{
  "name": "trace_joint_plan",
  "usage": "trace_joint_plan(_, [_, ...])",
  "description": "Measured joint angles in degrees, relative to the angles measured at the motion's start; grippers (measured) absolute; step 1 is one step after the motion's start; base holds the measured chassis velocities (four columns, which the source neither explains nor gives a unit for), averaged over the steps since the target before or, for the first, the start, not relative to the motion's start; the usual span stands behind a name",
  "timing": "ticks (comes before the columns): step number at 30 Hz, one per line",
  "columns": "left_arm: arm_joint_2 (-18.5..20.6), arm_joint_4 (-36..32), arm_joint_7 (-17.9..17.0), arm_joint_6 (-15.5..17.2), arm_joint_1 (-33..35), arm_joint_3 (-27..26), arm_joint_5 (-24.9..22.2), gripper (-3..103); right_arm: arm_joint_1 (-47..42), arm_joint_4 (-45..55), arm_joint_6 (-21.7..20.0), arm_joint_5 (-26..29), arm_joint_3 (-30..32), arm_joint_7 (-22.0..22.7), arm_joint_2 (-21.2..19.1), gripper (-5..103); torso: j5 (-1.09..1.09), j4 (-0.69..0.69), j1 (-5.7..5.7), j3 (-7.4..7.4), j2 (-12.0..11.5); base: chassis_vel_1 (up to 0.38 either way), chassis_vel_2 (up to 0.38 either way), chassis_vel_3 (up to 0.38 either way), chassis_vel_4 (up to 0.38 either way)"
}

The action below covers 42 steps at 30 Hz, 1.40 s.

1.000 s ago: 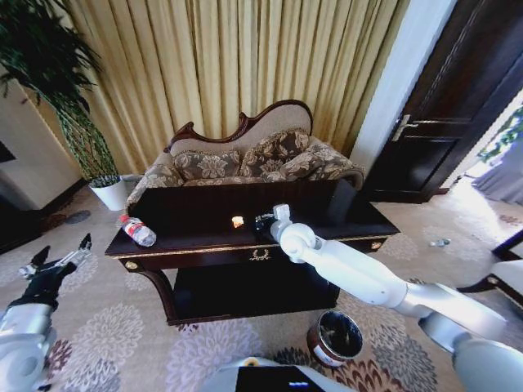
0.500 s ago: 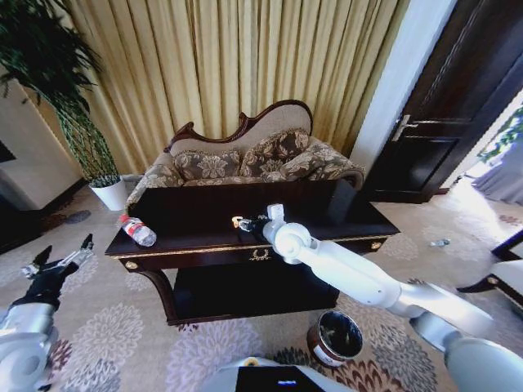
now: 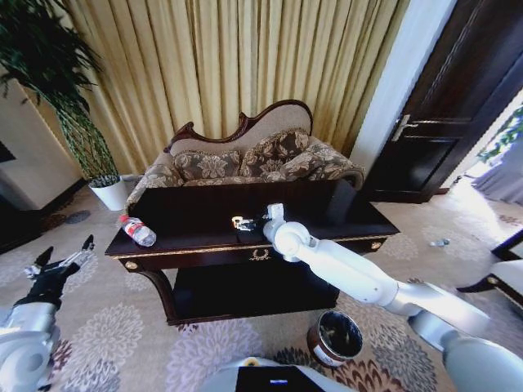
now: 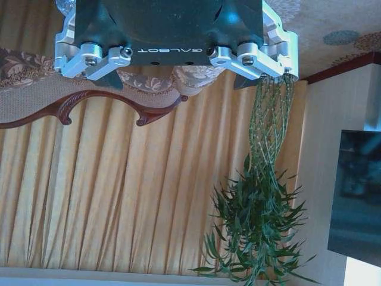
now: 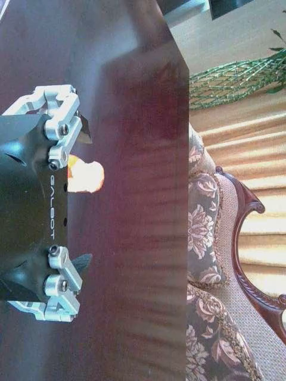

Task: Move to the front of the table and place the trash on the table into the trash bin.

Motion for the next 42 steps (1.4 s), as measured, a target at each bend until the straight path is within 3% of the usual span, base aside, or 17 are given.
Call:
trace_joint_plan(7, [0.15, 0.59, 0.51, -0.72, 0.12, -0.02, 0.55, 100, 0.55, -0.12, 0.21, 4.42, 0.06, 2.64, 2.26, 100, 0.00, 0.00, 0.00, 0.00, 0.00, 0.000, 0.000, 0.000, 0.000])
trace_joint_plan(33, [-0.08, 1.10, 0.98, -1.67, 0.52, -1.02, 0.08, 100, 0.18, -2.43, -0.24, 3.35, 0.17, 2.00, 3.94, 102, 0.00, 0.00, 0.00, 0.00, 0.00, 0.000, 0.000, 0.000, 0.000])
trace_joint_plan(39, [-0.09, 1.16, 0.93, -1.61, 0.22, -0.82, 0.13, 100, 0.14, -2.45, -1.24, 1.89, -0.13, 0.71, 3.97, 88, 0.00, 0.00, 0.00, 0.00, 0.00, 0.000, 0.000, 0.000, 0.000])
trace_joint_plan(42, [0.15, 1.16, 0.88, -1.52, 0.15, -0.82, 0.08, 100, -0.20, -2.65, -1.25, 1.22, -0.17, 0.63, 4.04, 72, 0.00, 0.00, 0.00, 0.00, 0.00, 0.000, 0.000, 0.000, 0.000])
